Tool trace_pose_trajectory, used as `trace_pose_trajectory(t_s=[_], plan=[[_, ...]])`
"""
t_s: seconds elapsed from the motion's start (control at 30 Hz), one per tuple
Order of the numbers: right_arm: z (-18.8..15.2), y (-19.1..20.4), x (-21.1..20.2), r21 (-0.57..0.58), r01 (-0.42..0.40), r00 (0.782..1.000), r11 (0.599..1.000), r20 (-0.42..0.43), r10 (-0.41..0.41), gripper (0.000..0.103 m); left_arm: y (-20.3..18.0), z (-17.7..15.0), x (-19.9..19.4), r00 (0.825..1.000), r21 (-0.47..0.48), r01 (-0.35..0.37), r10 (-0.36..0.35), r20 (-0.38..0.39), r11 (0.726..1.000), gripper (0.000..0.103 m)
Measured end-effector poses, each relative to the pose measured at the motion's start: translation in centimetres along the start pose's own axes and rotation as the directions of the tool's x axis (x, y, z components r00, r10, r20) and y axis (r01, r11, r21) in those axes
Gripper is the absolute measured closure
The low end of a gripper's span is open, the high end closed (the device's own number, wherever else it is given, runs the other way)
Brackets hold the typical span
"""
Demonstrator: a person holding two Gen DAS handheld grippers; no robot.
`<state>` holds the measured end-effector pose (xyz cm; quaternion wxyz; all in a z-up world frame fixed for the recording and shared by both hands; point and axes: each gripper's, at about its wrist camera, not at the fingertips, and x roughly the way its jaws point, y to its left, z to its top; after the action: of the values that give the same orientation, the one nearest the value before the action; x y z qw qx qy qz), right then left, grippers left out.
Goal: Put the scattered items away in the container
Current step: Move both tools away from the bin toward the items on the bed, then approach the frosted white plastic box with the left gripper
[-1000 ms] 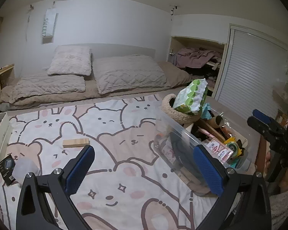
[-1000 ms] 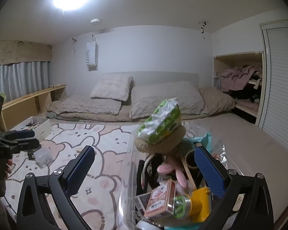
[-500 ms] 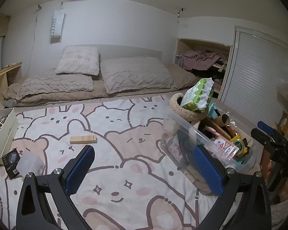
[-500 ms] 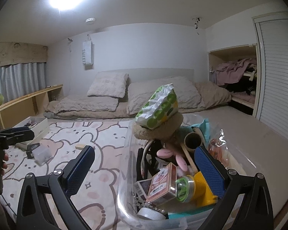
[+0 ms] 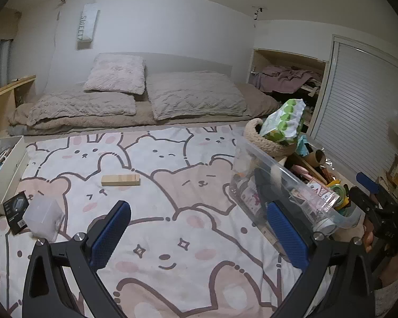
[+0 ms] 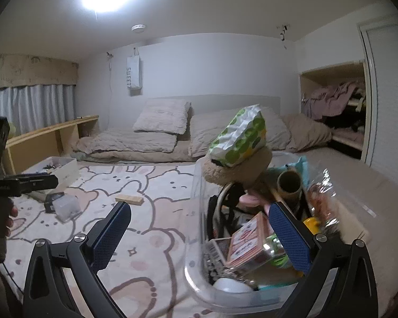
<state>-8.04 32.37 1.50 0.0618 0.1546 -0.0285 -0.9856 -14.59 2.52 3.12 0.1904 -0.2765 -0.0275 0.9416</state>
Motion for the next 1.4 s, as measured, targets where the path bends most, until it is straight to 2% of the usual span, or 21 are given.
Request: trace_pose_trajectory(t_s=[0.23,0.47,0.7,0.8,0.87,1.0,1.17,1.4], plan=[[-0.9,0.9,0.1,0.015,-0.048,0.999,0.999,0.027,0.047,0.0,2.5,-1.6,-0.1,0.999,-0.032,-0.04,0.04,-0.01,0.999,0.0],[-2.1,4.1,0.9,-0.095,-0.06,0.998,0.994,0.012,0.062,0.0,5.7,-3.4,-0.7,0.996,-0.083,-0.09,0.09,-0.005,0.992,0.0],[-3.8,7.2,3.3,-0.154,-0.114,0.992,0.982,-0.07,0.104,0.0,8.9,-5.8,-1.3,0.977,-0.08,-0.211,0.207,-0.046,0.974,0.0],[-4.8,9.5,4.2,-0.232,-0.105,0.992,0.967,-0.086,0.087,0.0,10.9,-7.0,-1.7,0.97,-0.11,-0.241,0.235,-0.062,0.964,0.0],[-5.3,11.2,4.9,-0.286,-0.128,0.989,0.95,-0.112,0.099,0.0,12.1,-7.7,-2.0,0.963,-0.13,-0.268,0.26,-0.077,0.955,0.0],[-6.9,13.7,6.4,-0.3,-0.219,0.967,0.929,-0.196,0.164,0.0,15.0,-9.4,-2.7,0.941,-0.169,-0.335,0.319,-0.114,0.927,0.0],[-9.2,16.1,8.3,-0.308,-0.284,0.939,0.908,-0.282,0.198,0.0,18.1,-10.4,-3.4,0.922,-0.22,-0.386,0.366,-0.128,0.896,0.0],[-13.2,18.5,11.2,-0.306,-0.353,0.884,0.884,-0.419,0.207,0.0,20.8,-9.5,-2.7,0.907,-0.204,-0.42,0.403,-0.121,0.884,0.0]])
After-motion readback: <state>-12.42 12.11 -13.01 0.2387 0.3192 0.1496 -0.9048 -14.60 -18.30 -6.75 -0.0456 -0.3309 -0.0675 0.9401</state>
